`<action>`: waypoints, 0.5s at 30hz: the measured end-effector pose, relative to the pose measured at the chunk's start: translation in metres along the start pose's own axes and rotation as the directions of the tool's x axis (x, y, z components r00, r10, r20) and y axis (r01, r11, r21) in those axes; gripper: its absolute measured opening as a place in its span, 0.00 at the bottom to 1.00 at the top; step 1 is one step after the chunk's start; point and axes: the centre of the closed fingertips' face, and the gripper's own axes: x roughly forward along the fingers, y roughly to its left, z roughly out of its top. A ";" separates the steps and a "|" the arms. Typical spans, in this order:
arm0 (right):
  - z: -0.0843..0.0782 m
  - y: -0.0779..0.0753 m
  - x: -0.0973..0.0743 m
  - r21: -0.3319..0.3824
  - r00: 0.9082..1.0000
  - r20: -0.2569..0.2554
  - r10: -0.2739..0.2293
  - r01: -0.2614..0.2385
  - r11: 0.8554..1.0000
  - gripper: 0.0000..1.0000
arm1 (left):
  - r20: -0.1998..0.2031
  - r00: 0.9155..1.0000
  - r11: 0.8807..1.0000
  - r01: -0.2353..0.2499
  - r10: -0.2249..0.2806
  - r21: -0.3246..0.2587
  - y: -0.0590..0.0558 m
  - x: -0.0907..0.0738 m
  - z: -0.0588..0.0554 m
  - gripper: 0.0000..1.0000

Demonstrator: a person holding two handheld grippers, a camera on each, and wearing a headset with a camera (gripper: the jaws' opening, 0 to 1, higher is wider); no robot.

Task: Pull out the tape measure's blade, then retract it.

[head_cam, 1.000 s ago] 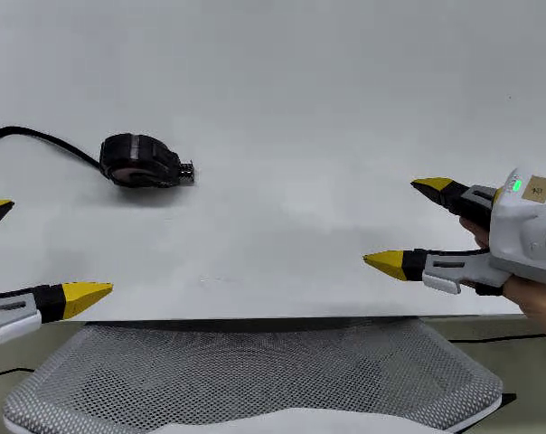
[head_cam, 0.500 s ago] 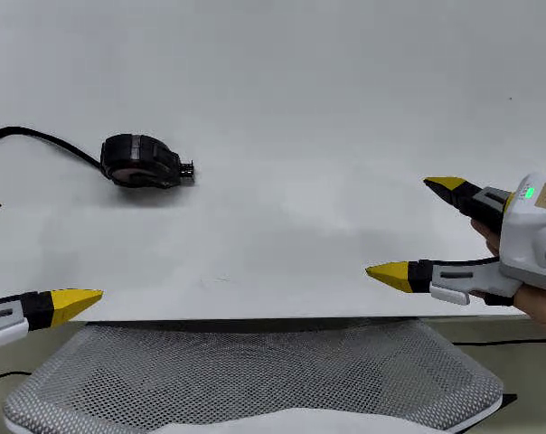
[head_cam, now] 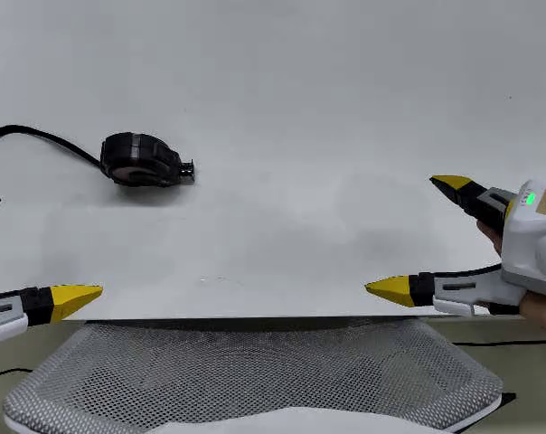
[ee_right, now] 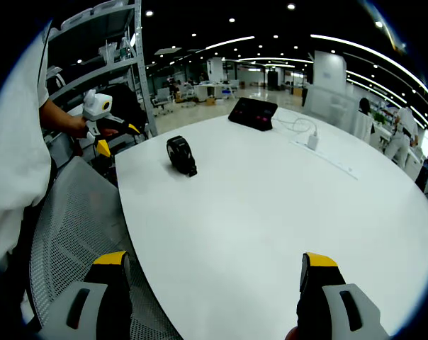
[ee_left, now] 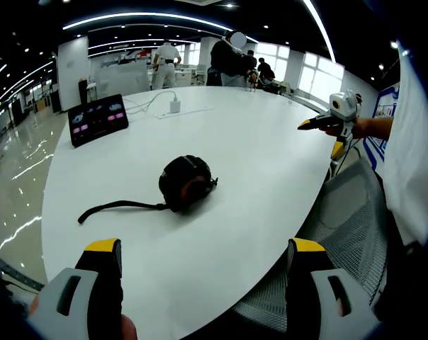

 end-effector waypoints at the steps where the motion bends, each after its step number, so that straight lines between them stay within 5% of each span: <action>1: 0.000 0.000 0.000 -0.002 1.000 -0.001 -0.001 0.001 1.000 0.99 | 0.001 1.000 1.000 -0.001 0.001 0.001 0.000 0.000 0.000 0.95; 15: 0.000 0.000 -0.001 0.003 1.000 -0.001 0.000 0.000 1.000 0.97 | -0.003 1.000 1.000 -0.004 0.004 0.011 -0.001 0.001 0.001 0.89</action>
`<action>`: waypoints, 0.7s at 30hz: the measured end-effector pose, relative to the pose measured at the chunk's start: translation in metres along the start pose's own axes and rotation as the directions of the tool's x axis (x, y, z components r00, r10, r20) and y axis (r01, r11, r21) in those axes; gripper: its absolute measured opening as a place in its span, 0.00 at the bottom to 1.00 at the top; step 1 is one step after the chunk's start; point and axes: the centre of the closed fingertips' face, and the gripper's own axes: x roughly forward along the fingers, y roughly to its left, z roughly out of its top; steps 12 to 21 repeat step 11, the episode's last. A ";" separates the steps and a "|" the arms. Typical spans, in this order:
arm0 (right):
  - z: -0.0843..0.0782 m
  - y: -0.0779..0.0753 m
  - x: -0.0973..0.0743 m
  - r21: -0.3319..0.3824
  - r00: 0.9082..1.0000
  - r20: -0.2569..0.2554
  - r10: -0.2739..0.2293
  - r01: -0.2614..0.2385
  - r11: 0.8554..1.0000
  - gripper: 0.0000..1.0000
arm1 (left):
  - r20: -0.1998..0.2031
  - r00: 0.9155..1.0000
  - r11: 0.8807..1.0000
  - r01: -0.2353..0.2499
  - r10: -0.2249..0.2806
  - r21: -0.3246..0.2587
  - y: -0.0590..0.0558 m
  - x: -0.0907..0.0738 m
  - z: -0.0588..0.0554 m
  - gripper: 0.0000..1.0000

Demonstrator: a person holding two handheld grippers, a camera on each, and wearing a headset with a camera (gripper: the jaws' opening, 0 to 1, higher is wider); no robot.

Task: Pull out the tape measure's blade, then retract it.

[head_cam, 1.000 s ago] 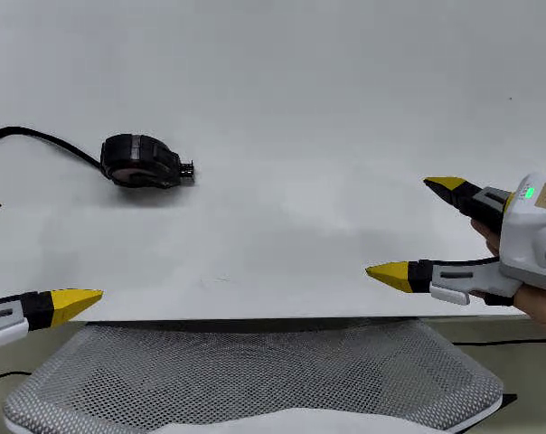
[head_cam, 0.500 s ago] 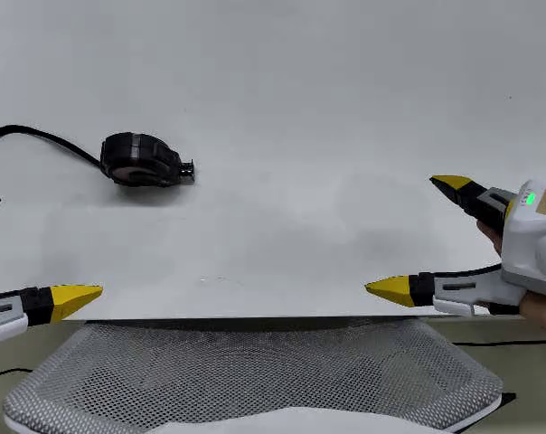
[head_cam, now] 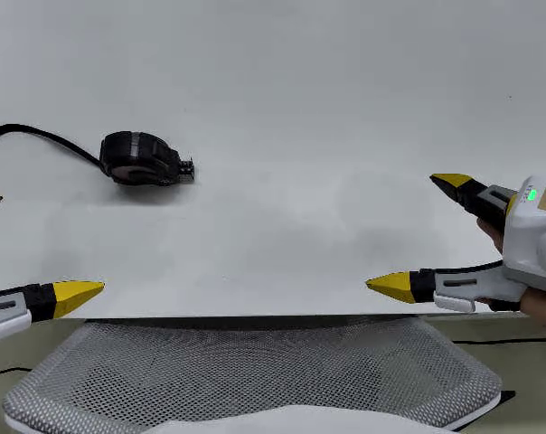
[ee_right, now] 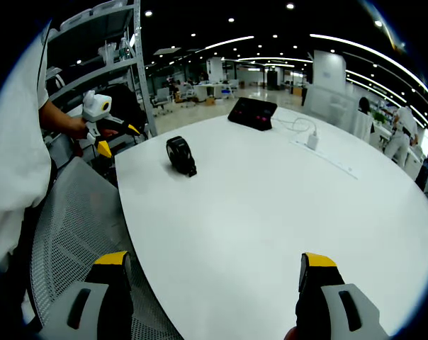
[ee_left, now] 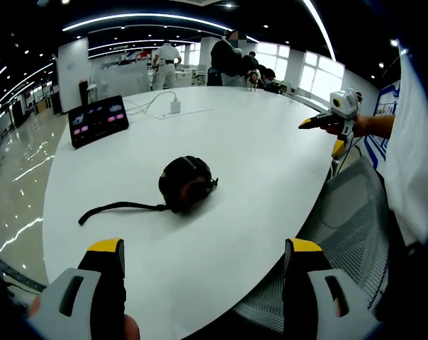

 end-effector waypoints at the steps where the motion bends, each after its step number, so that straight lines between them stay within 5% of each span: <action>1: 0.000 0.000 0.000 0.000 1.000 0.000 0.001 -0.001 1.000 0.97 | 0.000 1.000 1.000 -0.005 0.005 0.006 0.001 0.000 0.000 0.89; 21: 0.000 0.000 0.000 -0.002 1.000 -0.001 -0.001 0.001 1.000 0.97 | 0.009 1.000 1.000 0.000 0.000 -0.003 0.001 -0.001 0.001 0.91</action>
